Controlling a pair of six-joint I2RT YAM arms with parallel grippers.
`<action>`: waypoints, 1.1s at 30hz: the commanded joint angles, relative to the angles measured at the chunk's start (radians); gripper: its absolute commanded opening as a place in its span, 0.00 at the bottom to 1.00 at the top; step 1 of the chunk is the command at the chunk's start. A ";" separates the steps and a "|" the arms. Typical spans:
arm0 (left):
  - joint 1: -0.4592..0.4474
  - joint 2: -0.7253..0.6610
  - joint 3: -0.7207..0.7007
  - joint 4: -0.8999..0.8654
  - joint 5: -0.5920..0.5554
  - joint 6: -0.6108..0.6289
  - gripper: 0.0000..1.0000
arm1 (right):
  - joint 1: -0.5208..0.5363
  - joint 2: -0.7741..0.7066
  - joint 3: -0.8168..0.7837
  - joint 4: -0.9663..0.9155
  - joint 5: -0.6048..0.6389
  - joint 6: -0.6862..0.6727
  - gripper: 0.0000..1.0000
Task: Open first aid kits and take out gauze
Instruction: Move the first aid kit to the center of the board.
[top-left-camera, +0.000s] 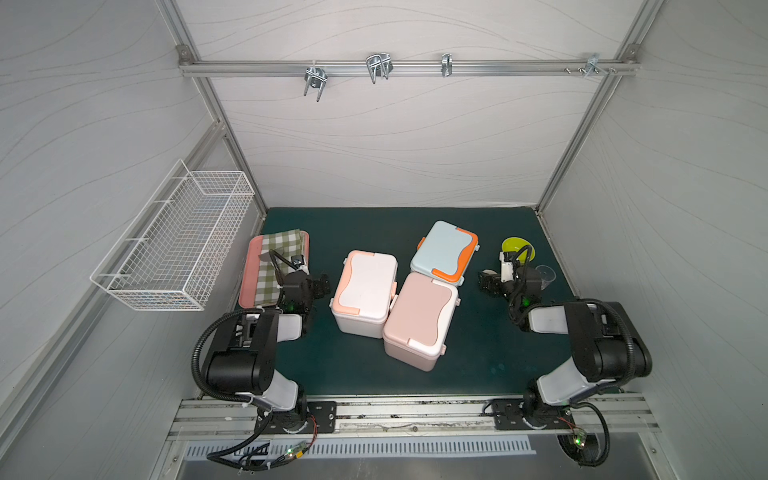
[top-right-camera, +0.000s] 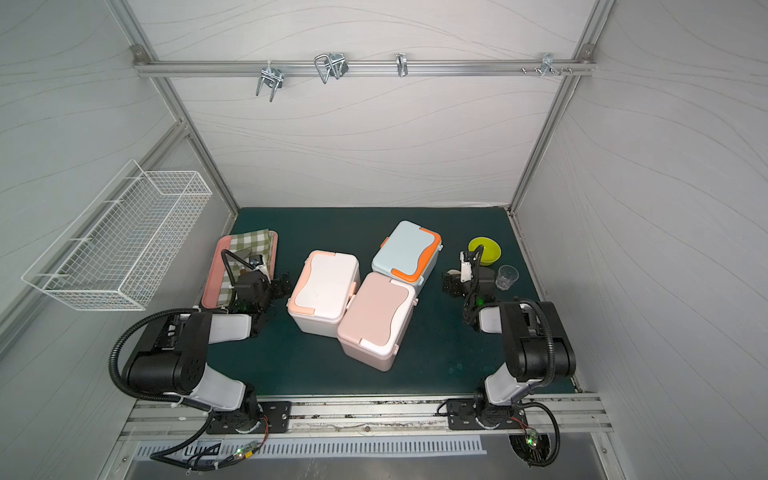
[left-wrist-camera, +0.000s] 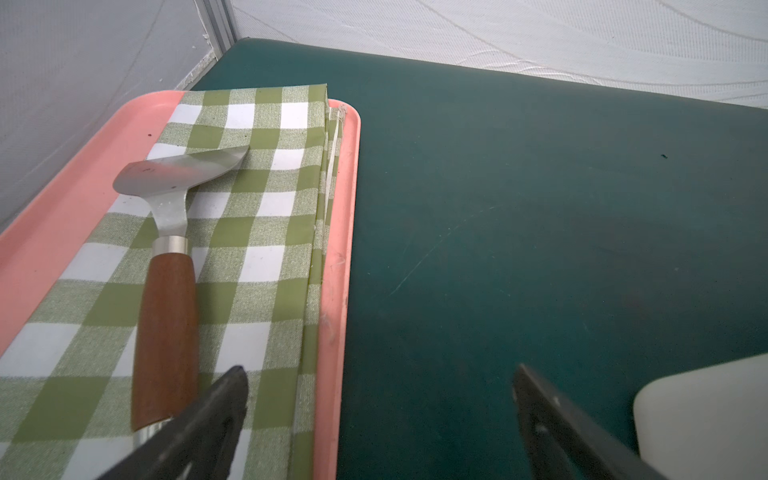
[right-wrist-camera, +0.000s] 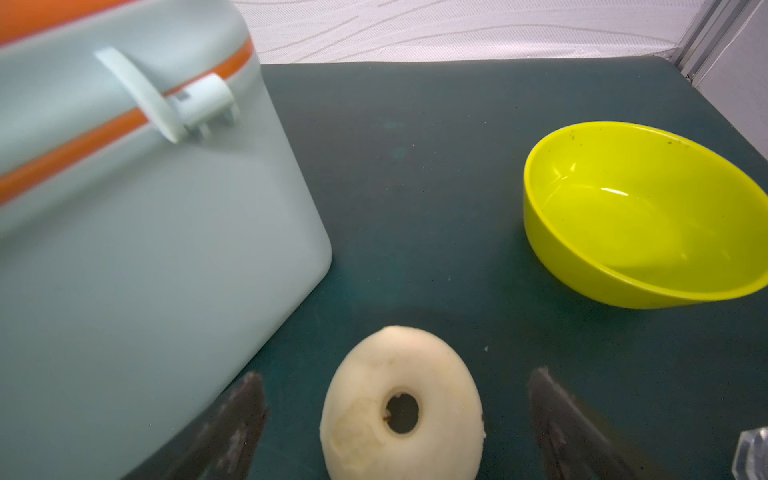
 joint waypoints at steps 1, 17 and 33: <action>0.007 0.013 0.030 0.050 -0.001 0.014 0.99 | 0.000 0.007 0.014 0.029 -0.009 -0.020 0.99; -0.029 -0.048 0.065 -0.058 -0.026 0.057 0.99 | 0.016 -0.024 -0.017 0.063 0.037 -0.019 0.99; -0.282 -0.455 0.276 -0.730 -0.175 -0.075 0.99 | 0.172 -0.597 0.251 -0.696 0.072 0.161 0.99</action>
